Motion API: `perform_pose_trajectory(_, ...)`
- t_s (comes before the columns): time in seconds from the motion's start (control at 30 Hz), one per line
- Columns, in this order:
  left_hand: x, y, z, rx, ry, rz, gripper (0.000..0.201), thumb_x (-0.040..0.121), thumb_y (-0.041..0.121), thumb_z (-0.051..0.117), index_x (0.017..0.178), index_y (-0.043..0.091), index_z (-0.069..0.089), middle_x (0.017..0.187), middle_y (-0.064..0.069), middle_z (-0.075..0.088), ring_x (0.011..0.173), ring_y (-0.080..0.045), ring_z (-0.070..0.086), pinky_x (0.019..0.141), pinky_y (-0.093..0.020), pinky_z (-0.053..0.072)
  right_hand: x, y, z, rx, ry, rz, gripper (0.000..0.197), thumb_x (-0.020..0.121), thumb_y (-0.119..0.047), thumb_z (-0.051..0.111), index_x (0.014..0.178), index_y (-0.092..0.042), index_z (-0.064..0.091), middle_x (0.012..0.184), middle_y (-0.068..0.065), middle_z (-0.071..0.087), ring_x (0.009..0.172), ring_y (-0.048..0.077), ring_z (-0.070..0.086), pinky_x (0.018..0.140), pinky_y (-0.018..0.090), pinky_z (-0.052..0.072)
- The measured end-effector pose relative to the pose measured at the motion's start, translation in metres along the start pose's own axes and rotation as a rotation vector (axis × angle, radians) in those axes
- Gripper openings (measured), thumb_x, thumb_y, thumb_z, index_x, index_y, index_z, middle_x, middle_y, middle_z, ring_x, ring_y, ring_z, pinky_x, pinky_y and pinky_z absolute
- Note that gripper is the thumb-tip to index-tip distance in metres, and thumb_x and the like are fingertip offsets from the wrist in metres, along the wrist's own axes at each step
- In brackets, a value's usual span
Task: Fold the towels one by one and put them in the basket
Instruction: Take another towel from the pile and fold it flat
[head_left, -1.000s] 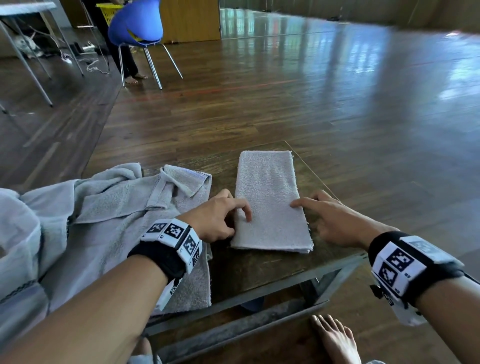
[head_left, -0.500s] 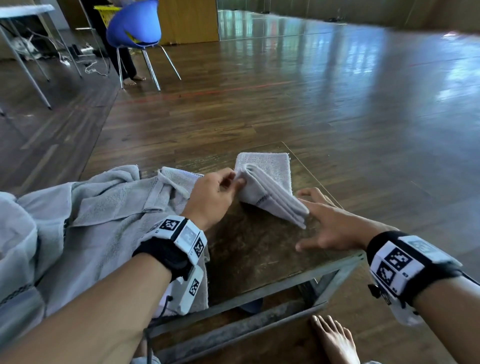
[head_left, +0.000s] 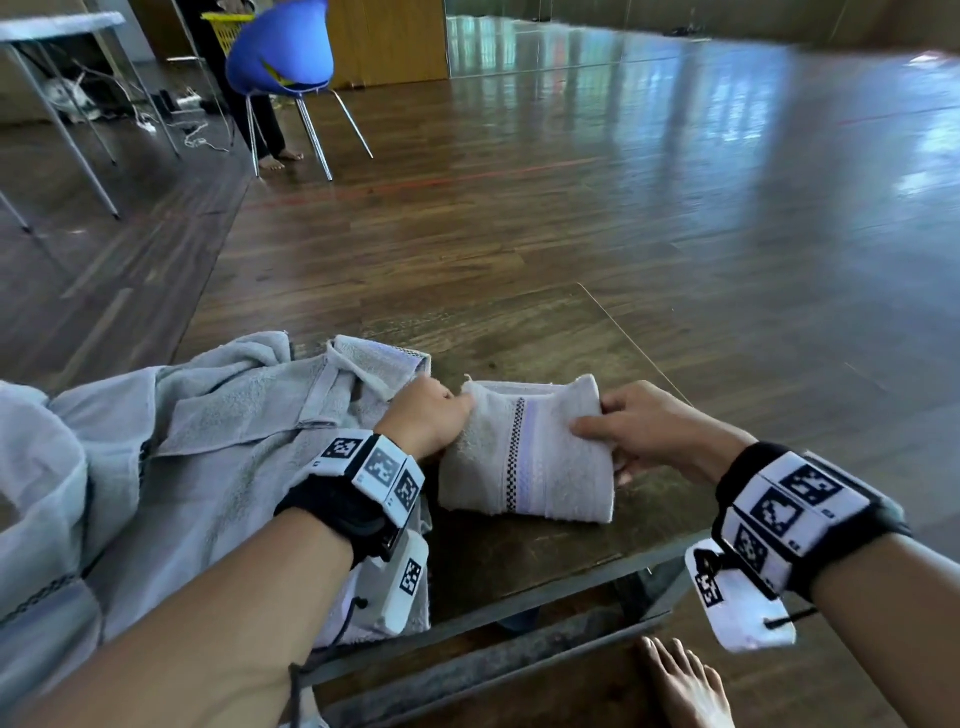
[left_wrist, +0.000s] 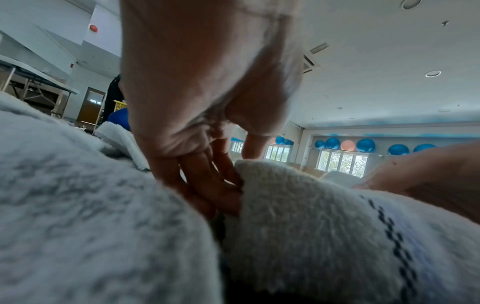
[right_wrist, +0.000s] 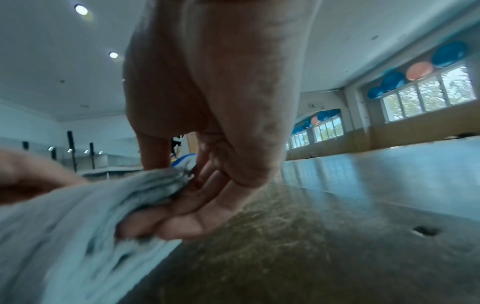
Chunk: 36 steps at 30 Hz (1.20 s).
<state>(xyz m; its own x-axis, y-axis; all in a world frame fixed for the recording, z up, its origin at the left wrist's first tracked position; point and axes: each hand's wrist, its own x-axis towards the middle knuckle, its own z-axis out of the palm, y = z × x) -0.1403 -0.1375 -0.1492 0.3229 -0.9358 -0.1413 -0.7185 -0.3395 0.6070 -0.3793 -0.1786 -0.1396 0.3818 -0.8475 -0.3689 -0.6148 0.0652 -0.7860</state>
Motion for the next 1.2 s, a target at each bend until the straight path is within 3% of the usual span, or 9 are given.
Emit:
perform_pose_trajectory(0.23, 0.005, 0.009, 0.005, -0.028, 0.022, -0.015, 0.037, 0.088, 0.029, 0.054, 0.061, 0.016, 0.032, 0.059, 0.0, 0.036, 0.054, -0.018, 0.037, 0.051, -0.029, 0.027, 0.011, -0.003, 0.004, 0.042, 0.089, 0.062, 0.016, 0.097, -0.026, 0.061, 0.102, -0.013, 0.068, 0.091, 0.007, 0.075, 0.073, 0.018, 0.075, 0.053, 0.028, 0.057)
perform_pose_trajectory(0.37, 0.005, 0.008, 0.013, 0.09, 0.026, -0.033, 0.032, 0.092, 0.026, 0.05, 0.066, 0.013, 0.037, 0.068, -0.003, 0.045, 0.059, -0.019, 0.044, 0.051, -0.031, 0.029, 0.013, -0.003, 0.005, 0.031, 0.108, 0.099, 0.02, 0.097, -0.025, 0.06, 0.101, -0.007, 0.067, 0.084, 0.009, 0.073, 0.062, 0.017, 0.072, 0.051, 0.028, 0.057)
perform_pose_trajectory(0.6, 0.004, 0.015, 0.013, 0.114, 0.021, -0.085, 0.039, 0.089, 0.05, 0.057, 0.085, 0.012, 0.052, 0.083, -0.001, 0.056, 0.075, -0.02, 0.054, 0.052, -0.03, 0.031, 0.013, -0.009, 0.007, -0.257, 0.227, 0.108, 0.043, 0.091, -0.04, 0.065, 0.111, -0.005, 0.05, 0.092, 0.011, 0.069, 0.06, 0.021, 0.072, 0.048, 0.031, 0.055)
perform_pose_trajectory(0.67, 0.005, 0.017, 0.009, 0.076, -0.015, -0.106, 0.038, 0.085, 0.048, 0.06, 0.092, 0.011, 0.054, 0.09, -0.002, 0.058, 0.083, -0.021, 0.057, 0.056, -0.029, 0.034, 0.013, -0.006, 0.008, -0.512, 0.346, -0.016, 0.051, 0.088, -0.045, 0.066, 0.117, -0.016, 0.037, 0.108, 0.009, 0.064, 0.082, 0.026, 0.069, 0.062, 0.037, 0.052)
perform_pose_trajectory(0.77, 0.004, 0.019, 0.001, 0.015, -0.086, -0.115, 0.029, 0.073, 0.033, 0.065, 0.087, 0.01, 0.053, 0.083, -0.001, 0.057, 0.074, -0.018, 0.056, 0.058, -0.026, 0.037, 0.011, -0.006, 0.01, -0.653, 0.29, -0.191, 0.047, 0.094, -0.044, 0.056, 0.136, -0.033, 0.039, 0.137, -0.005, 0.051, 0.116, 0.026, 0.059, 0.089, 0.044, 0.052)
perform_pose_trajectory(0.87, -0.002, 0.018, 0.004, 0.022, 0.009, -0.048, 0.041, 0.076, 0.02, 0.066, 0.11, 0.01, 0.046, 0.099, -0.005, 0.06, 0.089, -0.024, 0.059, 0.069, -0.032, 0.045, 0.009, -0.007, 0.007, -0.692, 0.246, -0.172, 0.026, 0.091, -0.05, 0.053, 0.113, -0.037, 0.053, 0.12, -0.011, 0.057, 0.113, 0.021, 0.058, 0.085, 0.04, 0.048)
perform_pose_trajectory(1.0, -0.01, 0.023, 0.005, 0.227, 0.317, 0.364, 0.027, 0.082, 0.025, 0.066, 0.105, 0.021, 0.052, 0.106, 0.0, 0.053, 0.105, -0.022, 0.05, 0.092, -0.037, 0.04, 0.004, -0.004, -0.002, -0.717, 0.243, -0.097, 0.041, 0.082, -0.067, 0.054, 0.079, -0.026, 0.05, 0.088, -0.007, 0.061, 0.079, 0.017, 0.059, 0.061, 0.032, 0.04)
perform_pose_trajectory(1.1, -0.015, 0.03, 0.006, 0.29, 0.099, 0.393, 0.022, 0.084, 0.047, 0.064, 0.089, 0.026, 0.062, 0.094, 0.007, 0.061, 0.093, -0.015, 0.059, 0.094, -0.038, 0.044, 0.0, 0.0, -0.004, -0.608, 0.191, -0.108, 0.048, 0.089, -0.066, 0.05, 0.071, -0.022, 0.053, 0.079, -0.003, 0.065, 0.075, 0.02, 0.064, 0.069, 0.036, 0.053)
perform_pose_trajectory(1.2, -0.018, 0.033, 0.015, 0.423, -0.029, 0.409, 0.044, 0.079, 0.063, 0.056, 0.102, 0.027, 0.066, 0.109, 0.004, 0.064, 0.104, -0.017, 0.059, 0.097, -0.036, 0.042, -0.003, 0.005, -0.009, -0.539, 0.223, -0.155, 0.034, 0.091, -0.051, 0.048, 0.071, -0.025, 0.058, 0.075, -0.003, 0.068, 0.075, 0.021, 0.065, 0.078, 0.044, 0.058)
